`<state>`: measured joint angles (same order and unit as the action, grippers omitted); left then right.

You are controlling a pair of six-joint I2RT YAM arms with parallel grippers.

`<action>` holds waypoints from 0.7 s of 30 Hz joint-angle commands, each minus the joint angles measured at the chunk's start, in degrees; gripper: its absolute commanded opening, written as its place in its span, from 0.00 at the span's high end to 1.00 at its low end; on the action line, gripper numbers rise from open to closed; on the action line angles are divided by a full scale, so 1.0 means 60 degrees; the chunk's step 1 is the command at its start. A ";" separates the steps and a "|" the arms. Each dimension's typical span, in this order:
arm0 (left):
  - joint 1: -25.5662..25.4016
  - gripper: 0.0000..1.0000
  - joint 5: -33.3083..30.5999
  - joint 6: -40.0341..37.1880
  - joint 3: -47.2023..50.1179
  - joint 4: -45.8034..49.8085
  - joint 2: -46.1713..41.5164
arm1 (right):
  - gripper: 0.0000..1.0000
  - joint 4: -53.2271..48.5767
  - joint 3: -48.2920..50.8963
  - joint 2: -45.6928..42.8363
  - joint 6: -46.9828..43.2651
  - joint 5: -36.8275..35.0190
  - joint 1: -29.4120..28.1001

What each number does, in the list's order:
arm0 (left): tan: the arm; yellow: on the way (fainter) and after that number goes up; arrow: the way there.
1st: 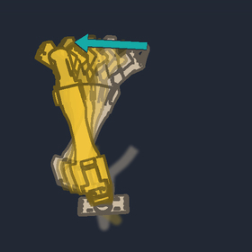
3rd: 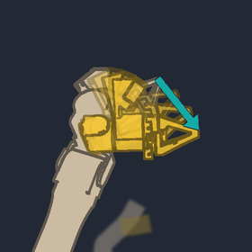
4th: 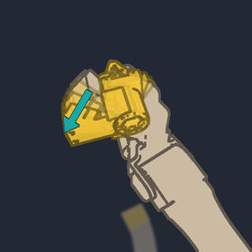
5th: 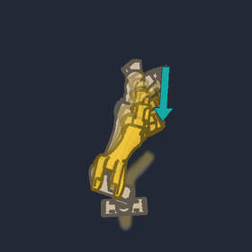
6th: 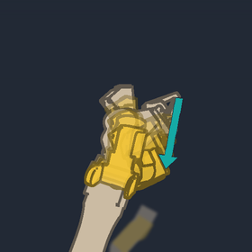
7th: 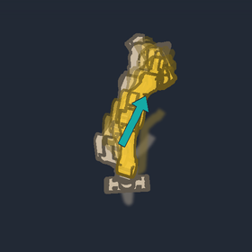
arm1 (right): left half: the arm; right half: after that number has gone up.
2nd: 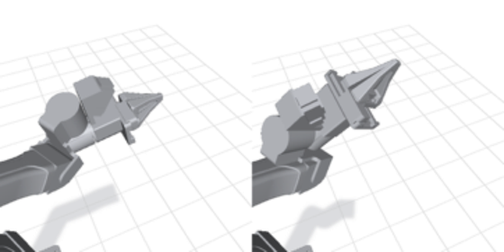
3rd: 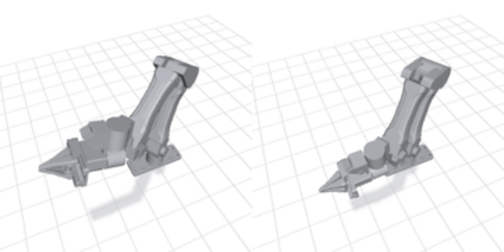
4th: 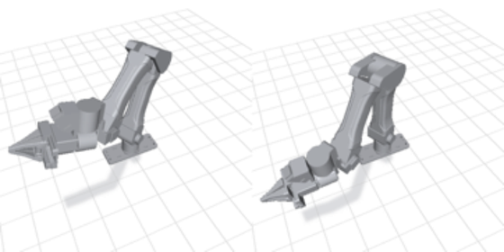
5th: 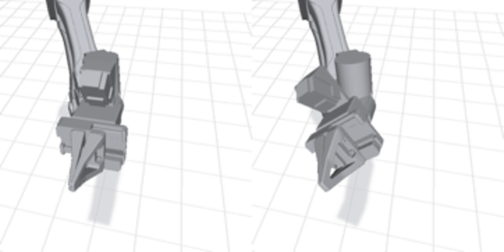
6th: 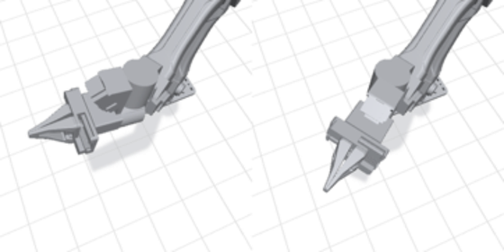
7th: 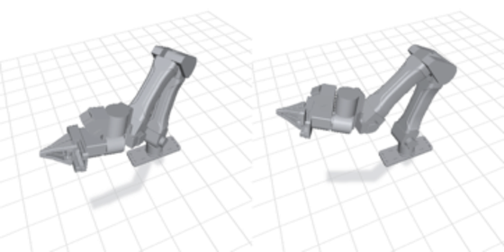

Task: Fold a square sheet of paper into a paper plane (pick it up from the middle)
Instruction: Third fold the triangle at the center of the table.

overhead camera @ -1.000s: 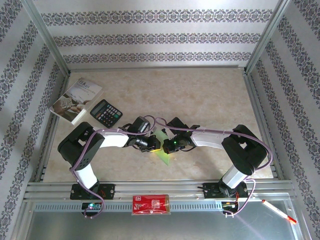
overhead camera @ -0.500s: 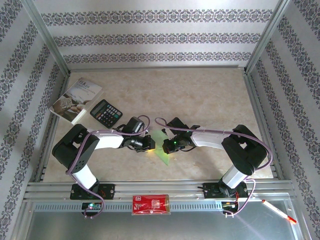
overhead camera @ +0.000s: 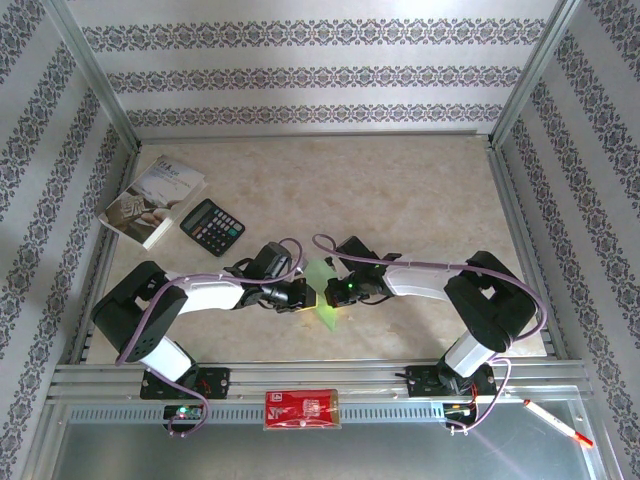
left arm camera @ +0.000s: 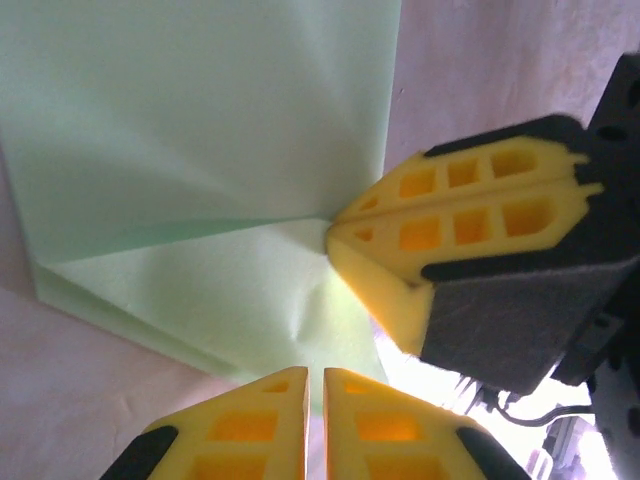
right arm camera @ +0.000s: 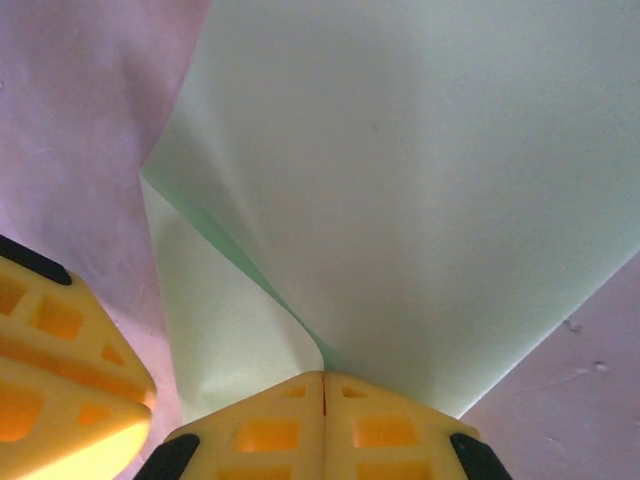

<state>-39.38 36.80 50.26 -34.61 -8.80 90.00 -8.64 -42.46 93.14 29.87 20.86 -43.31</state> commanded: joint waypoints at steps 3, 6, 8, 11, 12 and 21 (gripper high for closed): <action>-0.0059 0.89 -0.0188 0.0505 -0.0098 -0.0564 0.0170 | 0.97 -0.0037 0.0221 0.0420 0.0634 -0.0309 -0.0282; -0.0059 0.89 -0.0348 0.0321 -0.0279 -0.0156 0.0421 | 0.97 0.0006 0.0204 0.0528 0.0646 -0.0359 -0.0245; -0.0059 0.89 -0.0360 0.0213 -0.0365 0.0001 0.0566 | 0.98 0.0037 0.0203 0.0560 0.0673 -0.0357 -0.0238; -0.0062 0.89 -0.0320 0.0109 -0.0366 0.0042 0.0740 | 0.98 0.0068 0.0243 0.0545 0.0713 -0.0383 -0.0238; -0.0059 0.89 -0.0259 0.0042 -0.0383 0.0118 0.0828 | 0.98 0.0072 0.0257 0.0545 0.0730 -0.0387 -0.0240; -0.0059 0.89 -0.0513 -0.0392 -0.0048 0.0875 0.0730 | 0.98 0.0090 0.0338 0.0538 0.0801 -0.0430 -0.0207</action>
<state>-39.38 35.38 50.09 -35.77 -8.84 94.67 -5.74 -42.30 94.04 34.09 20.93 -44.42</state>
